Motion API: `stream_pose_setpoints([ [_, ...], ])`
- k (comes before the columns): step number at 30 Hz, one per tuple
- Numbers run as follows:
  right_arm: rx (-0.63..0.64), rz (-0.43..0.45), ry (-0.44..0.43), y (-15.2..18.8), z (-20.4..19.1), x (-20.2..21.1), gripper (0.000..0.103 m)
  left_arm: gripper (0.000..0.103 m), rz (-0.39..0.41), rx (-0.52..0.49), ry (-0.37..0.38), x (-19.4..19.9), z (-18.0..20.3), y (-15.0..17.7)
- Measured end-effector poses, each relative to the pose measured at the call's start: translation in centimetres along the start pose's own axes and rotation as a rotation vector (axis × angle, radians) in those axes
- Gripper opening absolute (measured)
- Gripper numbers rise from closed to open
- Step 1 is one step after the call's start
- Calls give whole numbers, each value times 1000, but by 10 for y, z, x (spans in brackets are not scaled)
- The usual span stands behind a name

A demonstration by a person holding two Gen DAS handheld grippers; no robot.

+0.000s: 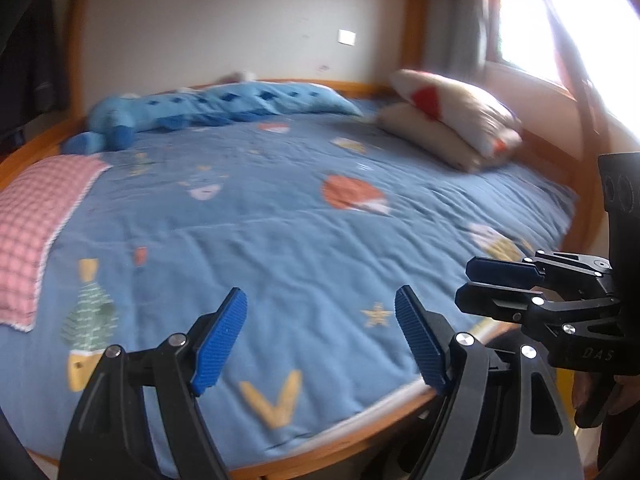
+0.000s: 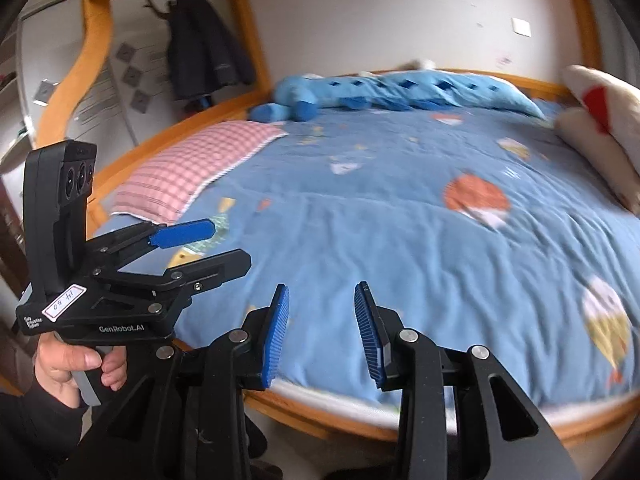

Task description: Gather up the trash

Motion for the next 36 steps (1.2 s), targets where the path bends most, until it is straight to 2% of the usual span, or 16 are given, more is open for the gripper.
stream_pose_setpoints([
  [6, 37, 56, 19, -25, -21, -22, 35, 79, 35, 72, -119, 11, -46, -3],
  [8, 36, 85, 47, -32, -22, -25, 36, 83, 61, 97, -162, 15, -57, -7],
  [10, 32, 130, 102, -39, -19, -23, 51, 86, 85, 113, -192, 19, -64, -12],
  [11, 24, 154, 113, -41, -18, -22, 55, 88, 100, 119, -207, 21, -67, -14],
  [12, 16, 172, 123, -44, -17, -21, 57, 98, 113, 125, -222, 23, -68, -17],
  [14, 11, 200, 134, -48, -15, -18, 58, 99, 146, 139, -251, 28, -72, -20],
  [16, 16, 213, 147, -51, -13, -16, 64, 99, 151, 141, -246, 29, -73, -23],
  [23, 12, 222, 156, -55, -6, -12, 68, 99, 166, 130, -245, 27, -68, -29],
  [26, 0, 241, 169, -53, -4, -8, 82, 99, 170, 133, -239, 26, -66, -32],
  [27, -2, 252, 180, -53, -3, -6, 90, 99, 173, 131, -235, 27, -65, -33],
  [28, 0, 267, 196, -53, -3, -3, 93, 99, 176, 128, -236, 27, -65, -34],
  [36, 8, 270, 202, -55, -2, -5, 93, 99, 205, 145, -248, 31, -68, -43],
])
Point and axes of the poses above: each gripper's, at about its wrist camera, not at the fingertips, and x roughly against the way its jaws point, z to its right, y to its underside, the point moved 6 cm from there along -x, roughly the way its jaws point, and after that the axes turned 8 degrees about -y, right-handed, at the moved point
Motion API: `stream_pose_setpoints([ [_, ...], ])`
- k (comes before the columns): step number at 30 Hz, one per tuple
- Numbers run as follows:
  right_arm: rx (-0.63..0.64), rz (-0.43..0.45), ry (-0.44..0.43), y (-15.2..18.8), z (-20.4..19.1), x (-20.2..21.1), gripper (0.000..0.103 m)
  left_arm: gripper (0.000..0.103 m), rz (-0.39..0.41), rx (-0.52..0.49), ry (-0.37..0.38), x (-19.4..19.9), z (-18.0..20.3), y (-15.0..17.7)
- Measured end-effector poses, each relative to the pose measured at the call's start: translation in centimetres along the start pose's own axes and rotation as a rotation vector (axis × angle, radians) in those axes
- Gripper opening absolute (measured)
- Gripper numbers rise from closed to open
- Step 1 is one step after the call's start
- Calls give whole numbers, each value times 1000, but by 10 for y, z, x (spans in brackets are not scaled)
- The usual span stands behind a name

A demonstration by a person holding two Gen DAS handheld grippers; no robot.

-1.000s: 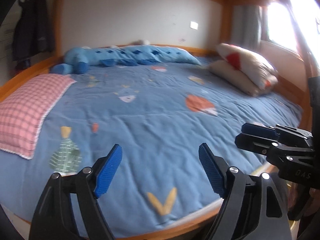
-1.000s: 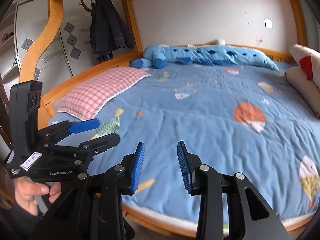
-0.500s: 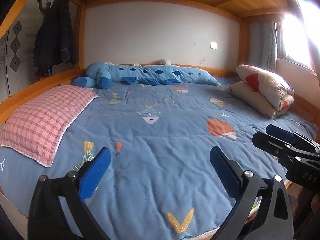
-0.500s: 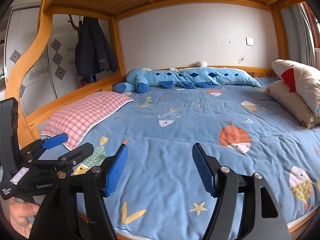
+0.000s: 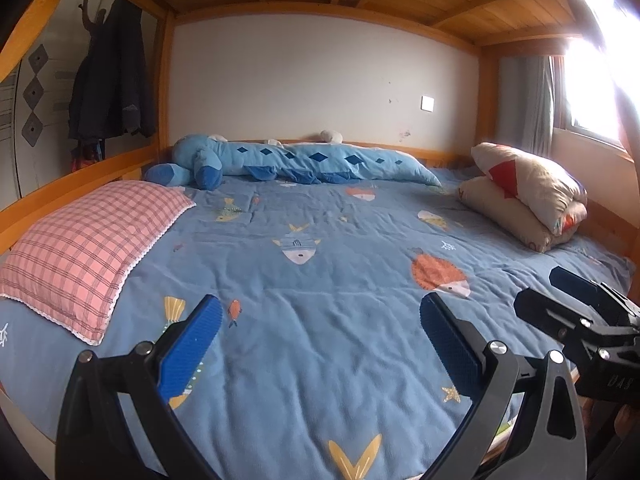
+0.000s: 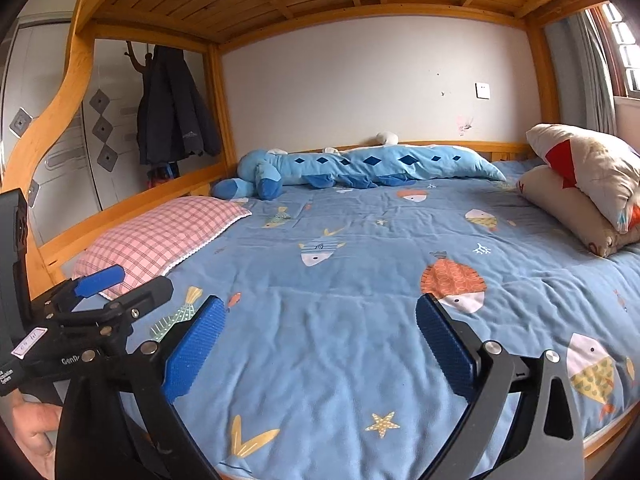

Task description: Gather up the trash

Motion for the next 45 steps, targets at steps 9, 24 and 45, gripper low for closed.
stream_pose_setpoints([
  [9, 2, 4, -11, -2, -6, -2, 95, 99, 6, -2, -21, 2, -2, -4],
  [24, -4, 4, -19, -4, -6, -5, 95, 99, 5, 11, -25, 4, -7, -6],
  [45, -5, 3, -20, -6, -8, -4, 95, 99, 35, 5, -66, 15, -6, -16],
])
Point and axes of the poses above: each gripper's, at about its wrist camera, not at the fingertips, and x roughly against the way its jaws point, z to its right, y to its underside, the point moved 6 cm from there along -x, roughly the way its jaws point, and after that the axes turned 8 degrees about -y, right-handed, at the moved point
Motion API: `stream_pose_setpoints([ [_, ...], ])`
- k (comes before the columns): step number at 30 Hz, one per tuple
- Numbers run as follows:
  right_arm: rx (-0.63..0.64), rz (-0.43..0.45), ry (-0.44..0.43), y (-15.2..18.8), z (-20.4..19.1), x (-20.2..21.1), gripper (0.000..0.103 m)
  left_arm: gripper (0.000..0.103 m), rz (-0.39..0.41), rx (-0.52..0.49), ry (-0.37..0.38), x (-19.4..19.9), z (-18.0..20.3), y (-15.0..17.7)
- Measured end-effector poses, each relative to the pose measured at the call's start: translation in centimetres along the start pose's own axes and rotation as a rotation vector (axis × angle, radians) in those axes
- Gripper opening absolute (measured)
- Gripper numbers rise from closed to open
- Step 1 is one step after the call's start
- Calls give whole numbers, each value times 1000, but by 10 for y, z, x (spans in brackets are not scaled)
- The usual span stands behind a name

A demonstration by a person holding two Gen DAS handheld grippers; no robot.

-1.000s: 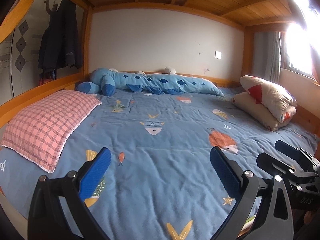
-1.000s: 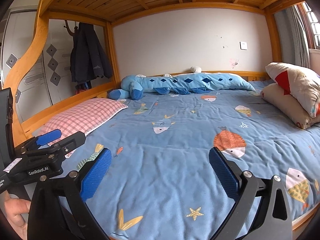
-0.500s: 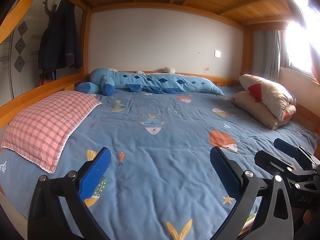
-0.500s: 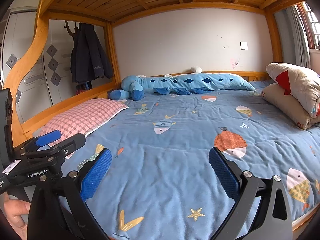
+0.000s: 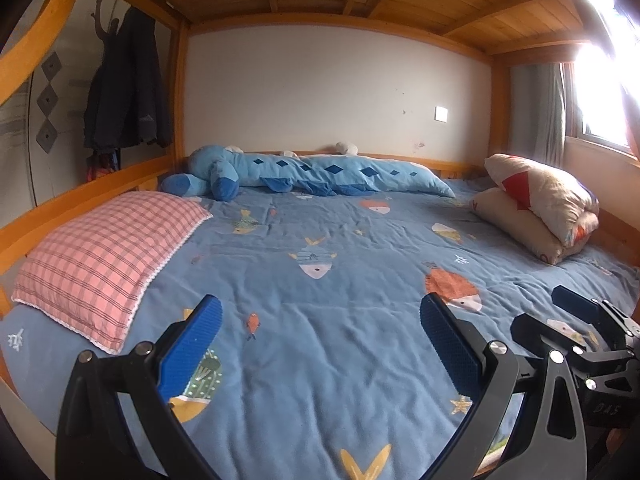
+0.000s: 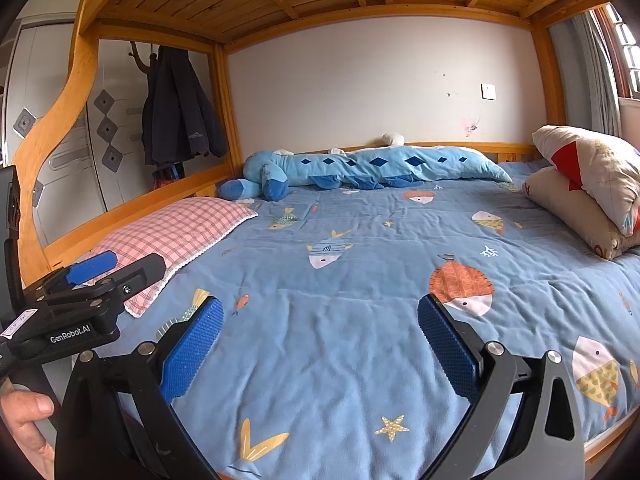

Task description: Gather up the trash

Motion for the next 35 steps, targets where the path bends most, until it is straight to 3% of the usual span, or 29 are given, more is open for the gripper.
stream_pose_setpoints([
  [11, 2, -17, 0, 1, 0, -5, 95, 99, -32, 18, 51, -4, 0, 0],
  [13, -1, -17, -3, 2, 0, -6, 95, 99, -25, 32, 40, -5, -3, -1],
  [16, -7, -18, -6, 2, 1, -6, 95, 99, 0, 32, -67, -3, -10, -2],
  [21, -7, -21, -8, 3, 1, -7, 95, 99, -16, 55, -64, -7, -16, -6],
  [28, -6, -22, -3, 4, 3, -7, 95, 99, 51, 27, -113, 3, -15, -10],
  [35, -13, -13, 3, 5, 5, -6, 95, 99, 15, 32, -70, -2, -10, -12],
])
Point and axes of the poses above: each gripper's, at about its wrist camera, not at the fingertips, and x roughly against the way its jaws point, z to its right, y to its underside, the point moved 6 cm from there along -x, roughly the way its jaws point, and after that the axes turned 8 degrees about -y, right-handed, at the moved point
